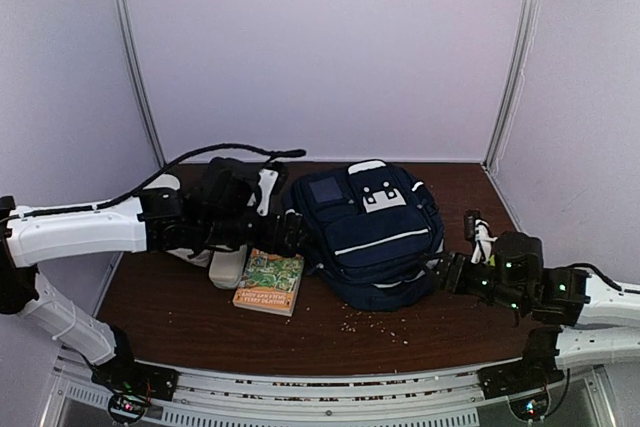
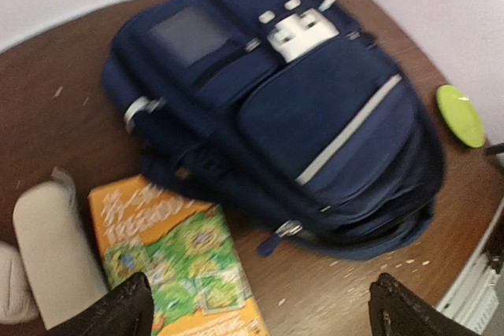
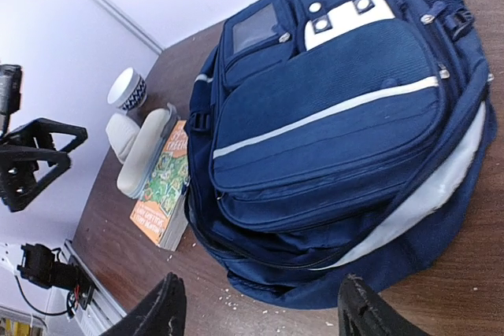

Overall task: Pack the student bag
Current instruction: Pick up the book from the center of the board.

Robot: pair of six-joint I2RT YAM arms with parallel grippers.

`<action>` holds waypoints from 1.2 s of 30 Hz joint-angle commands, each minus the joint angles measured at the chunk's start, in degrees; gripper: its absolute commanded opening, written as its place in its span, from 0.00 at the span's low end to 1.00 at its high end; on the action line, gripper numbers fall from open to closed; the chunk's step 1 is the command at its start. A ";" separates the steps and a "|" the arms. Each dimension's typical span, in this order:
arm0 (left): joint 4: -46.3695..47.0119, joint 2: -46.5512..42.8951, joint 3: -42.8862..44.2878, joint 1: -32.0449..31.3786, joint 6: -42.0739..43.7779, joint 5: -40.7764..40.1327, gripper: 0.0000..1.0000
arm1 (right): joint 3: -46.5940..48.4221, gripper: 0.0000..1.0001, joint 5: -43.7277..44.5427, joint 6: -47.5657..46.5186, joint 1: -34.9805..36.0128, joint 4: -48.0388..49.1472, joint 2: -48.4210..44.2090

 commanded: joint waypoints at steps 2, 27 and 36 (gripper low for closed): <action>-3.22 -7.76 -14.78 2.23 -16.07 -6.35 0.98 | 6.09 0.66 -0.55 -0.87 6.41 10.75 14.05; 16.85 -2.23 -32.97 10.95 -28.77 6.24 0.96 | 29.57 0.64 -12.97 20.69 9.40 25.04 61.78; 23.01 3.36 -33.01 11.24 -26.95 11.47 0.86 | 35.77 0.64 -14.22 23.72 9.42 23.52 68.92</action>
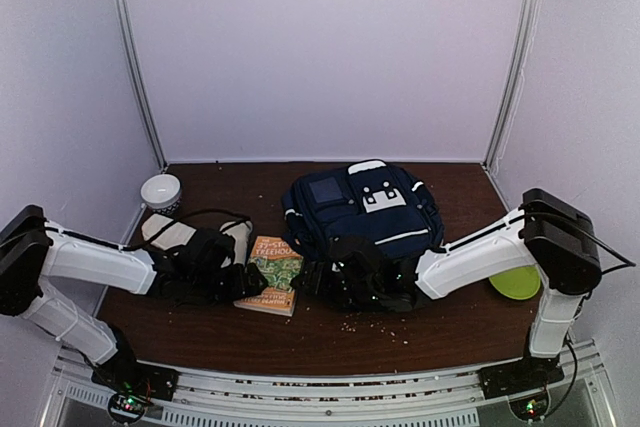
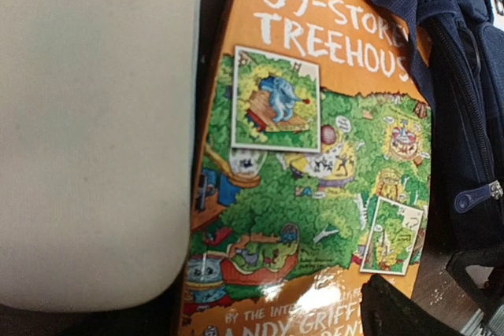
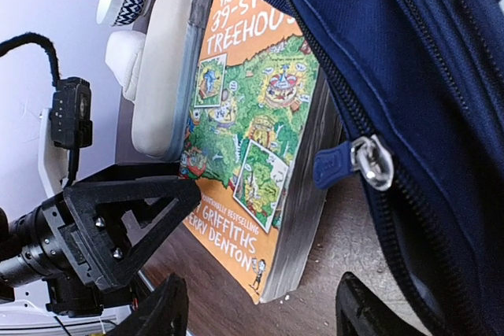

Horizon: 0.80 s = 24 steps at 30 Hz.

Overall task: Pack the student bag
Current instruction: Pick up the book from the center of the board.

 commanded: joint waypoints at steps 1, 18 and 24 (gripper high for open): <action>5.27 4.12 -0.30 0.34 1.31 4.98 0.83 | 3.04 0.64 -0.43 2.39 0.36 -1.19 2.59; 10.60 5.26 -2.79 -1.11 4.23 10.00 0.38 | 5.21 0.64 1.11 4.28 0.09 -8.57 6.44; 13.08 7.02 -3.63 -1.67 3.87 11.09 0.31 | 7.02 0.62 -1.43 3.34 -0.32 -10.15 8.55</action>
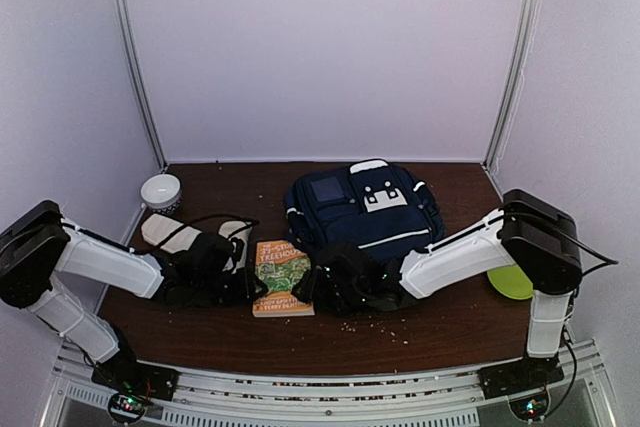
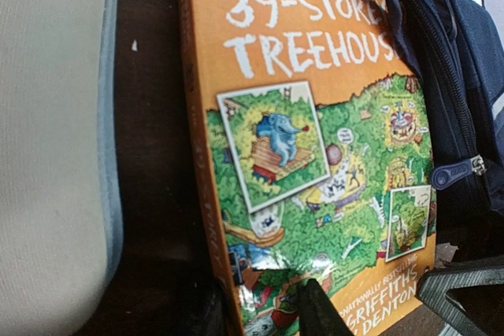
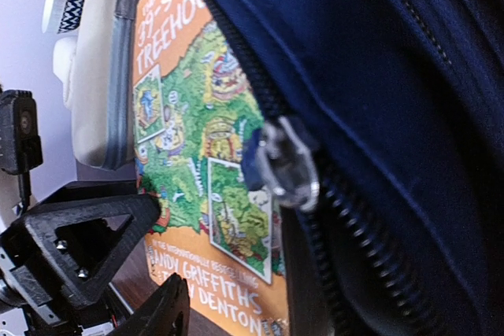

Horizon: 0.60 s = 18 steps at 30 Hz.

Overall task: Pack the student bag
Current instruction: Pick up the book from the center of the board.

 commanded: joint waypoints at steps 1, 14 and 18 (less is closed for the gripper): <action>2.41 2.58 -1.34 -1.90 0.55 5.37 0.30 | 2.38 0.61 -1.90 -0.73 -0.34 -3.68 3.20; 2.10 1.28 -1.86 -3.47 0.22 4.54 0.24 | 0.89 0.29 -5.58 -0.21 0.04 3.29 0.93; 0.27 -0.25 -1.99 -3.46 0.64 3.58 0.24 | -0.12 0.09 -4.56 -1.73 0.08 2.57 -2.02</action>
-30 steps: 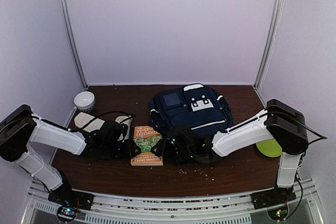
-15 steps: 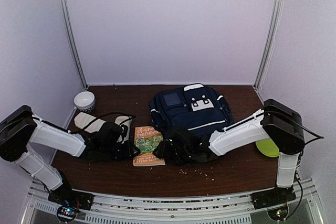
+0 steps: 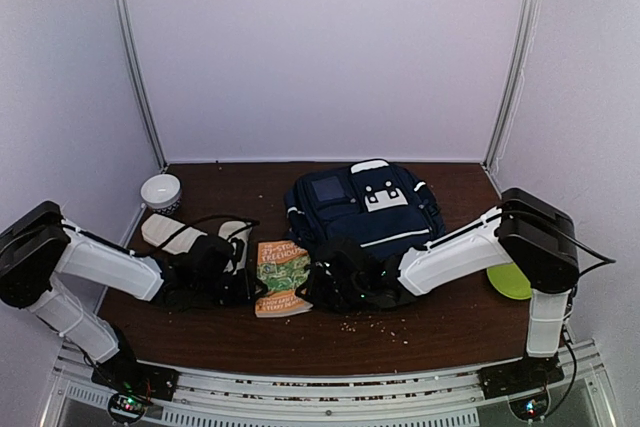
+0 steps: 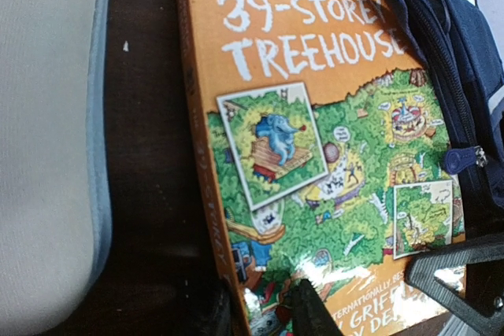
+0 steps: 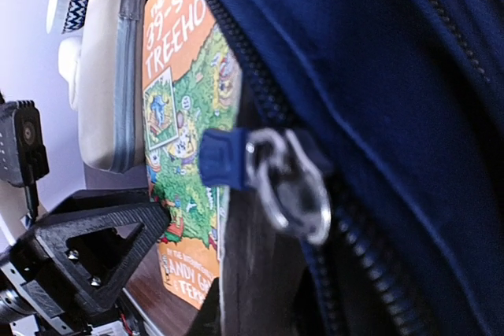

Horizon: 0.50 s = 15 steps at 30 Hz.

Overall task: Pack the student bag
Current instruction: Pick up the book from the center of the board.

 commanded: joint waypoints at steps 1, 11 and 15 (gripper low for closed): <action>-2.62 -0.73 -1.09 -2.50 1.31 4.20 0.24 | -1.33 0.05 -1.75 -2.82 0.83 1.48 -3.80; -21.16 -19.18 1.78 -2.50 3.55 -1.89 0.58 | -3.47 0.00 -4.31 -7.87 0.67 1.09 -14.14; -33.82 -32.91 6.02 -2.50 4.93 -7.62 0.74 | -3.84 0.00 -9.45 -9.83 0.75 1.72 -18.59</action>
